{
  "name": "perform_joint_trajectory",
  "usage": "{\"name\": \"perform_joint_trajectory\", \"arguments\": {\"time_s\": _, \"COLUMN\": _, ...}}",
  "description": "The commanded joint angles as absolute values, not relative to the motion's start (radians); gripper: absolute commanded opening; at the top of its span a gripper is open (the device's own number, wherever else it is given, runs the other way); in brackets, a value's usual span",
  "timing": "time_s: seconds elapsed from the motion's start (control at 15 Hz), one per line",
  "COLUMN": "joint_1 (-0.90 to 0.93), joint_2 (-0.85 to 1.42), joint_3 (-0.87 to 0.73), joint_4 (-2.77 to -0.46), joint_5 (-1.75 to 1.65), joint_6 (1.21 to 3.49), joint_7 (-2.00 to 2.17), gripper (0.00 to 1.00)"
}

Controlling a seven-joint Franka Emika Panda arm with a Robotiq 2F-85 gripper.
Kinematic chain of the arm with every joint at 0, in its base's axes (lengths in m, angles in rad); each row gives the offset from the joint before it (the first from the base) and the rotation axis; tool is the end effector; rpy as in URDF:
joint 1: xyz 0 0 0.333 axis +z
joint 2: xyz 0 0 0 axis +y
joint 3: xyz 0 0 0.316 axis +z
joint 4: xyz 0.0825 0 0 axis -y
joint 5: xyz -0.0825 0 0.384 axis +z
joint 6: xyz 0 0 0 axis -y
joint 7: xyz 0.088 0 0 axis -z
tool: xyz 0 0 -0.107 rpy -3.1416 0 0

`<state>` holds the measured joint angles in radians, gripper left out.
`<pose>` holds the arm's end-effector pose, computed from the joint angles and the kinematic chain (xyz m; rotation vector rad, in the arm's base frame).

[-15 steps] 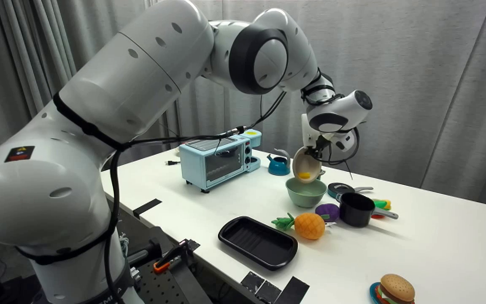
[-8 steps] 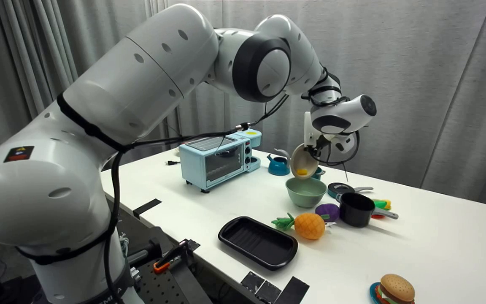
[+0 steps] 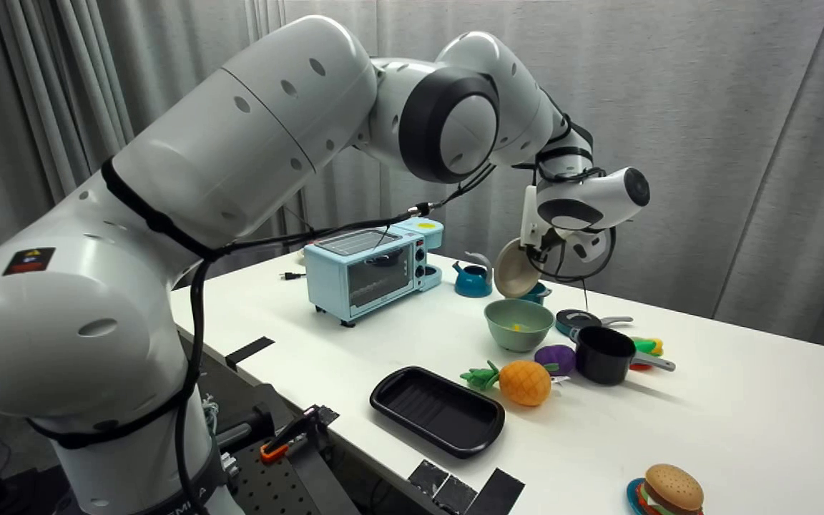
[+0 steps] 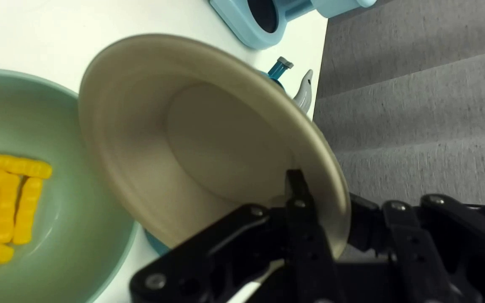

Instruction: Pick the plate then pour the potatoes fries into the bowl

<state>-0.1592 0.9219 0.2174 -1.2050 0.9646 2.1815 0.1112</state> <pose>0.7754 0.0245 0.2526 -2.0377 0.7684 0.0302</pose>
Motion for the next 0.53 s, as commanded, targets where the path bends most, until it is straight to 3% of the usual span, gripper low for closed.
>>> {"name": "perform_joint_trajectory", "arguments": {"time_s": 0.0, "joint_1": -0.166, "joint_2": 0.956, "joint_3": 0.208, "joint_4": -1.138, "joint_5": 1.011, "joint_6": 2.123, "joint_7": 0.082, "gripper": 0.01}}
{"name": "perform_joint_trajectory", "arguments": {"time_s": 0.47, "joint_1": -0.143, "joint_2": 0.943, "joint_3": 0.202, "joint_4": -1.127, "joint_5": 0.985, "joint_6": 2.113, "joint_7": 0.027, "gripper": 0.01}}
